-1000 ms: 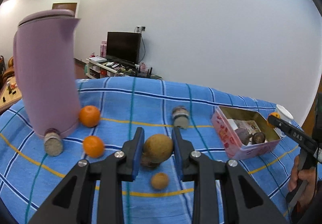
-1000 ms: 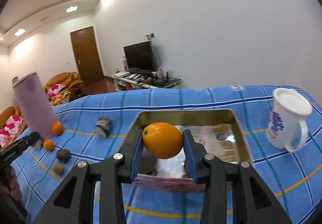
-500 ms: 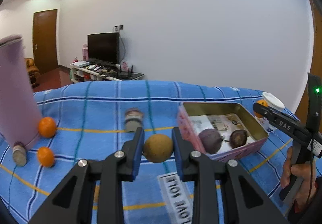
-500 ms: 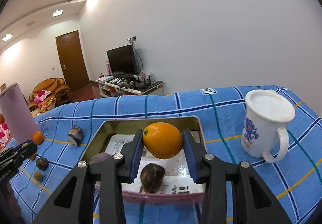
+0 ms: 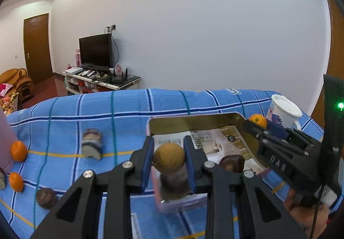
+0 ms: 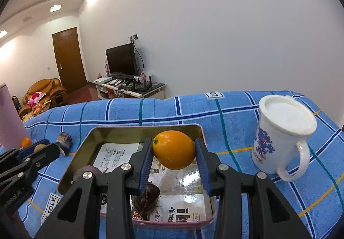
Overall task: Organize fruits
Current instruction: 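Carry the orange and yellow fruit over the pink tin, then open both tools to drop the orange and yellow fruit into the tin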
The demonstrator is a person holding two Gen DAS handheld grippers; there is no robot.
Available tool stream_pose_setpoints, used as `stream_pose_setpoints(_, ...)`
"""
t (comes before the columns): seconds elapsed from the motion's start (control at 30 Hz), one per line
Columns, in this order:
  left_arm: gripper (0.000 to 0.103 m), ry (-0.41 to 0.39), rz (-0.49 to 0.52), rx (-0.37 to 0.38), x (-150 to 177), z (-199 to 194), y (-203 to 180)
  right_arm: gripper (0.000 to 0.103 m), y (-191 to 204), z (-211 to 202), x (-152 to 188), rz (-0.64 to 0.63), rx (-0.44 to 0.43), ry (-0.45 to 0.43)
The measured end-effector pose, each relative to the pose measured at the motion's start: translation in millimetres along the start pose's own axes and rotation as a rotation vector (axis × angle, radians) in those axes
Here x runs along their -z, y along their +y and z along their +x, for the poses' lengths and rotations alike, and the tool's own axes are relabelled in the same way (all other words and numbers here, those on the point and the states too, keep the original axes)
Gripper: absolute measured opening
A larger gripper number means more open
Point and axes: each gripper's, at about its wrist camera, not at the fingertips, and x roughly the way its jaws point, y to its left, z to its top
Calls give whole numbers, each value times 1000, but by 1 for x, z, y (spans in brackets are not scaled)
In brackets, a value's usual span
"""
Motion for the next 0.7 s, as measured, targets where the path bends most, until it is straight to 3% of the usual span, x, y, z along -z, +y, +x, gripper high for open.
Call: stream_pose_setpoints(0.7,30,96,47,-81,-2,61,-30,41,-6,34,1,39,-52,111)
